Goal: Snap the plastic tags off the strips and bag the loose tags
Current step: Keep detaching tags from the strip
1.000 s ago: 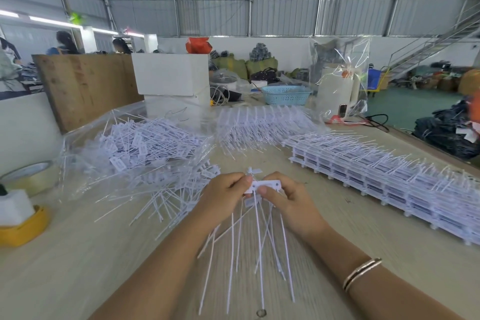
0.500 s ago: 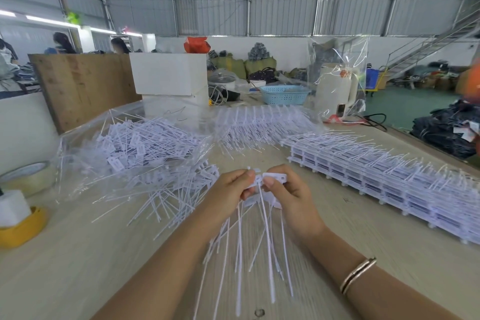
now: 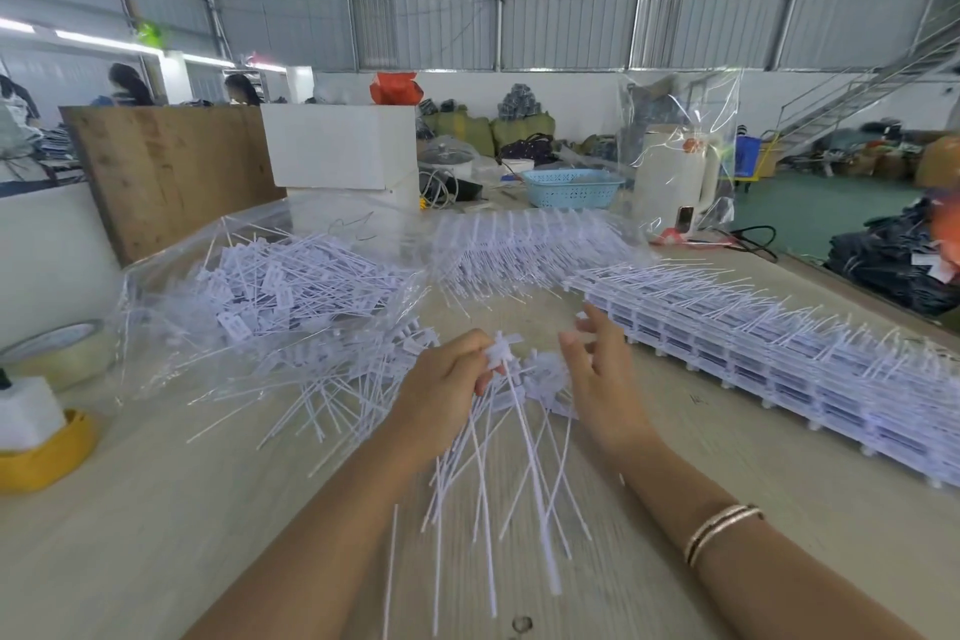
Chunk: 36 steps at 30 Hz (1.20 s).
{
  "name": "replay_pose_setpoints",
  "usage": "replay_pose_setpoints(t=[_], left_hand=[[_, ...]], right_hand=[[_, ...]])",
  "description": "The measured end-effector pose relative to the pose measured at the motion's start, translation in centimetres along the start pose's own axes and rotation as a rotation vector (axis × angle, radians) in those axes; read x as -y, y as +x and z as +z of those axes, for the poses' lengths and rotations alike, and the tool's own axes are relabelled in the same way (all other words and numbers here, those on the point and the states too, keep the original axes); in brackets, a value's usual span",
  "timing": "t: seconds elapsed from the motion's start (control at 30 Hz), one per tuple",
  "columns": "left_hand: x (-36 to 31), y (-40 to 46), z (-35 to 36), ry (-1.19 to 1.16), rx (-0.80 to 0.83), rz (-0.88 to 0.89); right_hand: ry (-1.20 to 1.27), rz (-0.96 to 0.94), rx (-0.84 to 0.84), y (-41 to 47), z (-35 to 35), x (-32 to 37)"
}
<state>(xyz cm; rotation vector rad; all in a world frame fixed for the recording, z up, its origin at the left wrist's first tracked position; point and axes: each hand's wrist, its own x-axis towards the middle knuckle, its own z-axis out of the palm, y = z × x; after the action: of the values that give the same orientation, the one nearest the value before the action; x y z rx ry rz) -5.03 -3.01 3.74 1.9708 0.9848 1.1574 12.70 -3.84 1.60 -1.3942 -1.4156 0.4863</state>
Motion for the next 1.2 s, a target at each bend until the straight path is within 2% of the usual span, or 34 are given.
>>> replay_pose_setpoints(t=[0.1, 0.2, 0.33, 0.53, 0.63, 0.8, 0.93, 1.0, 1.1, 1.2], left_hand=[[0.2, -0.1, 0.6, 0.177, -0.005, 0.025], [0.0, -0.3, 1.2, 0.266, 0.007, 0.073], [0.1, -0.3, 1.2, 0.239, 0.012, 0.100], [0.0, 0.0, 0.6, 0.454, -0.054, 0.110], [0.3, -0.1, 0.6, 0.420, -0.003, 0.094], [-0.1, 0.1, 0.8, 0.200, 0.041, -0.026], [-0.6, 0.0, 1.0, -0.041, 0.038, -0.107], [-0.4, 0.1, 0.9, -0.119, -0.007, -0.172], [0.6, 0.6, -0.3, -0.174, -0.155, -0.243], [1.0, 0.6, -0.8, -0.176, -0.214, -0.182]], right_hand=[[-0.148, -0.180, -0.062, -0.8, 0.2, 0.9], [-0.151, -0.306, 0.067, -1.9, 0.9, 1.8], [-0.061, -0.242, 0.079, -1.4, 1.2, 1.5], [0.380, -0.154, 0.210, -1.5, 0.2, 1.5], [0.405, -0.124, 0.319, -1.5, 0.3, 1.5], [0.414, -0.183, 0.324, -1.2, 0.3, 1.2], [0.381, -0.276, 0.242, -1.4, 0.6, 1.7], [0.355, -0.311, 0.149, -1.4, 0.5, 1.7], [0.409, -0.244, 0.007, -0.9, -0.5, 1.2], [0.367, -0.137, -0.007, -0.7, -1.0, 0.6]])
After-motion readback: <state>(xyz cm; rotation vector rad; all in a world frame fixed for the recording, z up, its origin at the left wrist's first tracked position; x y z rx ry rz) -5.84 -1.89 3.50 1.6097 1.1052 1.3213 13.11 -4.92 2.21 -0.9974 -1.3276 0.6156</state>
